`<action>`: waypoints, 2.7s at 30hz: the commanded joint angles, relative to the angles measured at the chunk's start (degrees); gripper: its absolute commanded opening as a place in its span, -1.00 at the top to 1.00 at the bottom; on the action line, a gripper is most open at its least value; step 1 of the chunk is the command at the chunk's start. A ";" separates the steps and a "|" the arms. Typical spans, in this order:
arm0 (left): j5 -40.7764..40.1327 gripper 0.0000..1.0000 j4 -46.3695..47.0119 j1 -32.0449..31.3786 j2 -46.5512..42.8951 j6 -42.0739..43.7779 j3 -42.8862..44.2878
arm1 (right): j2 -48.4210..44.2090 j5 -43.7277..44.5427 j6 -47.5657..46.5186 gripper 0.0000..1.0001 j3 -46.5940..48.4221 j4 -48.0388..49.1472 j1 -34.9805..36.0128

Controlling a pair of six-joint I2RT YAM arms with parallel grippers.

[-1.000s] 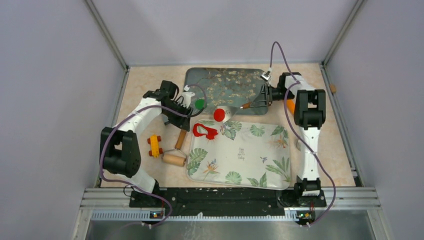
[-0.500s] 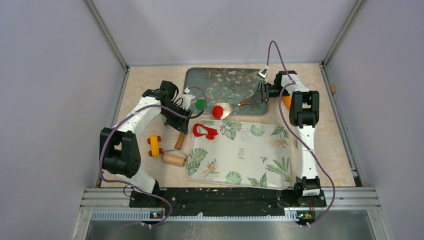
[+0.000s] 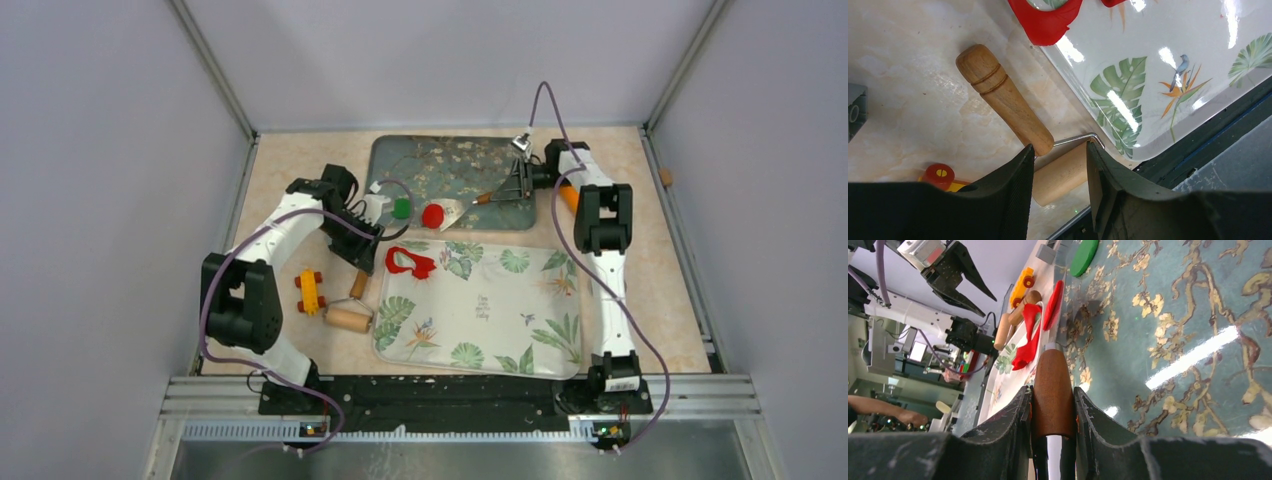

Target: Roll out the dumpling wrappers from the dough

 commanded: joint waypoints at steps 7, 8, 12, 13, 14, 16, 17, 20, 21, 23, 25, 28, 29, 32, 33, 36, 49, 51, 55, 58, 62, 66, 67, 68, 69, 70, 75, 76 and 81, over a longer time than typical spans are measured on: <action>1.30 0.06 -0.99 -0.73 1.03 0.74 2.72 | -8.41 10.05 93.13 1.00 -27.23 111.15 0.99; 1.14 0.06 -0.97 -0.74 1.05 0.68 3.02 | -7.45 9.75 94.58 1.00 -25.97 110.37 1.42; 0.72 0.05 -0.64 -0.74 0.51 0.40 3.63 | -9.66 12.11 74.26 1.00 -25.26 84.69 2.82; 0.73 0.05 -0.46 -0.70 0.38 0.28 3.56 | -10.18 13.75 72.02 1.00 -25.37 80.35 2.84; 0.80 0.05 -0.19 -0.66 0.21 0.04 3.45 | -10.88 15.36 68.06 1.00 -24.83 75.10 2.89; 1.25 0.04 0.26 -0.65 0.02 -0.48 3.15 | -12.28 20.14 57.09 1.00 -21.90 62.06 2.94; 1.54 0.04 0.67 -0.65 -0.07 -0.68 2.95 | -13.08 22.73 52.81 1.00 -20.34 56.95 2.98; 1.89 0.04 1.84 -0.65 -0.31 -1.20 2.39 | -15.81 31.00 42.86 1.00 -16.35 44.29 3.85; 2.06 0.04 2.14 -0.65 -0.35 -1.32 2.15 | -16.95 34.20 40.07 1.00 -15.51 40.79 4.38; 2.49 0.03 2.92 -0.65 -0.44 -1.64 1.72 | -18.52 39.32 33.70 1.00 -14.05 34.73 5.66; 3.12 0.03 3.77 -0.65 -0.70 -1.98 1.39 | -18.87 44.75 27.77 1.00 -10.86 27.29 7.34; 4.02 0.03 4.90 -0.65 -1.16 -2.78 1.00 | -19.26 51.39 21.63 1.00 -8.06 19.96 9.62; 4.25 0.02 5.38 -0.65 -1.34 -3.01 0.92 | -19.41 53.51 20.57 1.00 -7.74 18.36 10.13; 4.83 0.02 6.78 -0.61 -1.87 -3.92 0.89 | -21.17 59.85 18.93 1.00 -8.44 16.08 10.71; 5.19 0.02 7.22 -0.63 -2.12 -4.16 0.93 | -22.05 61.43 18.47 1.00 -8.70 15.76 10.70; 6.14 0.01 8.49 -0.57 -2.76 -5.15 1.06 | -24.59 66.05 16.85 1.00 -9.24 14.63 10.71; 9.42 -0.02 13.54 -0.57 -6.64 -8.45 -1.37 | -22.01 59.80 14.57 1.00 -4.93 7.19 9.94; 9.45 -0.02 13.10 -0.57 -7.21 -8.11 -2.08 | -23.54 54.87 15.26 1.00 -7.13 7.10 9.68; 9.62 -0.02 13.70 -0.57 -8.27 -8.33 -4.49 | -27.11 46.55 19.10 1.00 -11.44 8.47 8.60; 9.87 -0.03 13.62 -0.57 -8.62 -8.55 -5.20 | -29.34 40.19 23.01 1.00 -14.87 9.49 6.97; 9.50 -0.03 12.67 -0.57 -8.38 -8.05 -5.13 | -30.93 30.38 26.43 1.00 -21.40 8.59 4.50; 10.37 -0.03 12.26 -0.57 -7.47 -8.07 -4.98 | -32.18 27.42 34.40 1.00 -30.56 10.15 2.87; 10.60 -0.03 12.41 -0.57 -7.25 -8.25 -4.83 | -32.57 26.56 36.28 1.00 -32.43 10.74 2.84; 10.85 -0.03 12.70 -0.57 -7.03 -8.40 -4.76 | -33.21 25.97 40.09 1.00 -34.01 11.49 2.80; 11.14 -0.03 13.09 -0.57 -6.76 -8.65 -4.67 | -33.96 25.89 42.81 1.00 -35.62 12.52 2.74; 11.32 -0.03 13.37 -0.57 -6.55 -8.98 -4.56 | -34.44 25.70 45.37 1.00 -36.61 13.50 2.81; 12.43 -0.04 13.64 -0.57 -5.92 -9.61 -4.49 | -35.62 21.74 61.78 1.00 -38.23 19.36 2.80; 12.48 -0.04 13.69 -0.57 -5.97 -9.68 -4.45 | -35.66 22.88 61.87 1.00 -36.86 18.42 3.08; 12.73 -0.04 14.05 -0.57 -6.55 -10.43 -5.09 | -37.95 24.78 65.42 1.00 -38.99 15.74 3.31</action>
